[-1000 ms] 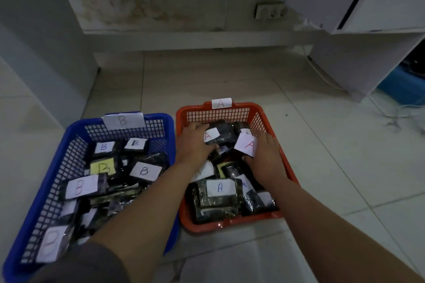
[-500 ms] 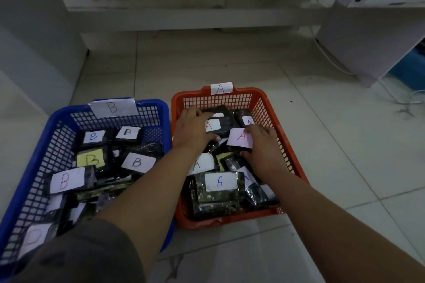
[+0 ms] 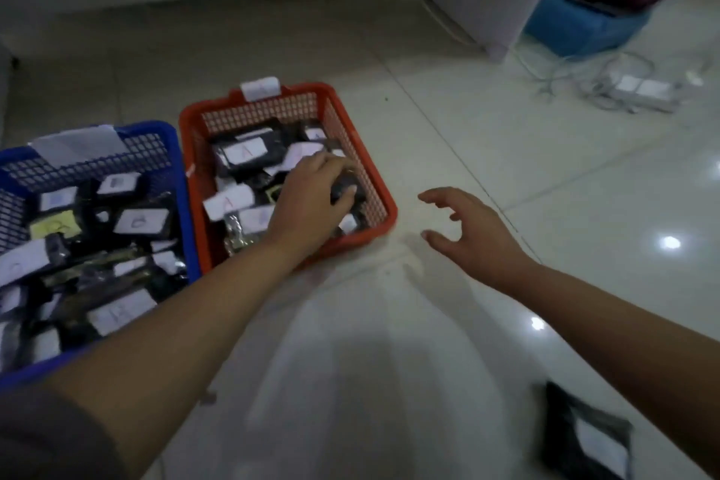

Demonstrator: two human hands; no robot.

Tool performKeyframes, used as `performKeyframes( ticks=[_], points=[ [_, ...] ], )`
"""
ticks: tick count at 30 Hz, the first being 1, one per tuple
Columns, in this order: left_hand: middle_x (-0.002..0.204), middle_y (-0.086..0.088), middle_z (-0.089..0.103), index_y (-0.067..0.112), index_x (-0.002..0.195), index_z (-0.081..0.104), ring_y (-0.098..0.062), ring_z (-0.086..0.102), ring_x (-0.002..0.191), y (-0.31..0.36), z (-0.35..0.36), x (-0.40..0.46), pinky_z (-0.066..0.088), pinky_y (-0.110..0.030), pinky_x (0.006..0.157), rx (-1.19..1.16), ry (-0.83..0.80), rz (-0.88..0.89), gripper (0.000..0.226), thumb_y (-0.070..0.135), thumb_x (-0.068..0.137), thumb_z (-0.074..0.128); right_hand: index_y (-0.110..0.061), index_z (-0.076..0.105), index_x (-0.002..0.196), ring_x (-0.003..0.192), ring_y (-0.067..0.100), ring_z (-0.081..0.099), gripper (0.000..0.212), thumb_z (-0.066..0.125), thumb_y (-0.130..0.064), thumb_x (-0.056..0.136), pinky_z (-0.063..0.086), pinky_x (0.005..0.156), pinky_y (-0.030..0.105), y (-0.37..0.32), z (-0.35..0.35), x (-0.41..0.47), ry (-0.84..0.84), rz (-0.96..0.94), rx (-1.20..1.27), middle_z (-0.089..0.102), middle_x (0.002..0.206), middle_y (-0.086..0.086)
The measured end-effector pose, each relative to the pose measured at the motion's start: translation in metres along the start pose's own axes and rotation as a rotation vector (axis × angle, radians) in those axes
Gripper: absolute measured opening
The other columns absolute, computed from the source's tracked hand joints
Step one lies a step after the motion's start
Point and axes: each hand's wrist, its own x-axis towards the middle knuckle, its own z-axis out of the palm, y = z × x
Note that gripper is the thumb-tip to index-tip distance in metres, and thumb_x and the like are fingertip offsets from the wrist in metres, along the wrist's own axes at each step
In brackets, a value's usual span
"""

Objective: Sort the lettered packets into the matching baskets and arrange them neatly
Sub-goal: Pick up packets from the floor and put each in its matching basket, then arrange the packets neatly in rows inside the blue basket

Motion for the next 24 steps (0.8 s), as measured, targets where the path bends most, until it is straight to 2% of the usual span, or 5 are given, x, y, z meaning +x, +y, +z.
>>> performKeyframes(
  ticks=[9,13,16,19,24],
  points=[
    [0.107,0.0,0.06,0.02,0.109,0.06,-0.019,0.053,0.1,0.119,0.083,-0.072,0.04,-0.032,0.086,-0.003,-0.483,0.278,0.028,0.034,0.085,0.059,-0.027,0.058,0.11,0.093,0.006,0.057,0.034,0.069,-0.015,0.08,0.041,0.075,0.012,0.073,-0.054,-0.141,-0.089,0.247,0.095,0.064,0.098,-0.011],
    [0.117,0.001,0.056,0.021,0.119,0.055,-0.016,0.049,0.106,0.166,0.124,-0.109,0.038,-0.028,0.091,-0.023,-0.669,0.301,0.045,0.044,0.081,0.064,-0.023,0.058,0.115,0.095,0.007,0.054,0.038,0.062,-0.006,0.081,0.035,0.075,0.006,0.113,-0.059,-0.184,-0.095,0.306,0.034,0.061,0.102,-0.01],
    [0.126,-0.006,0.053,0.016,0.128,0.05,-0.021,0.046,0.115,0.194,0.155,-0.13,0.039,-0.036,0.098,-0.043,-0.781,0.38,0.071,0.052,0.071,0.072,-0.019,0.06,0.113,0.094,0.011,0.05,0.038,0.06,-0.001,0.079,0.034,0.079,0.017,0.141,-0.07,-0.198,0.012,0.372,0.027,0.059,0.104,-0.004],
    [0.143,-0.007,0.038,0.015,0.141,0.035,-0.021,0.031,0.132,0.211,0.18,-0.14,0.024,-0.035,0.11,-0.031,-0.879,0.416,0.096,0.063,0.066,0.071,-0.02,0.059,0.111,0.097,0.017,0.05,0.035,0.061,-0.004,0.079,0.032,0.077,0.023,0.172,-0.08,-0.204,0.074,0.421,-0.022,0.06,0.106,-0.001],
    [0.147,-0.006,0.031,0.015,0.146,0.024,-0.022,0.025,0.136,0.22,0.205,-0.15,0.013,-0.035,0.113,0.035,-0.931,0.421,0.105,0.06,0.065,0.073,-0.016,0.05,0.127,0.116,0.027,0.043,0.052,0.069,-0.016,0.079,0.032,0.091,0.029,0.209,-0.086,-0.209,0.065,0.497,-0.067,0.052,0.127,0.008]
  ],
)
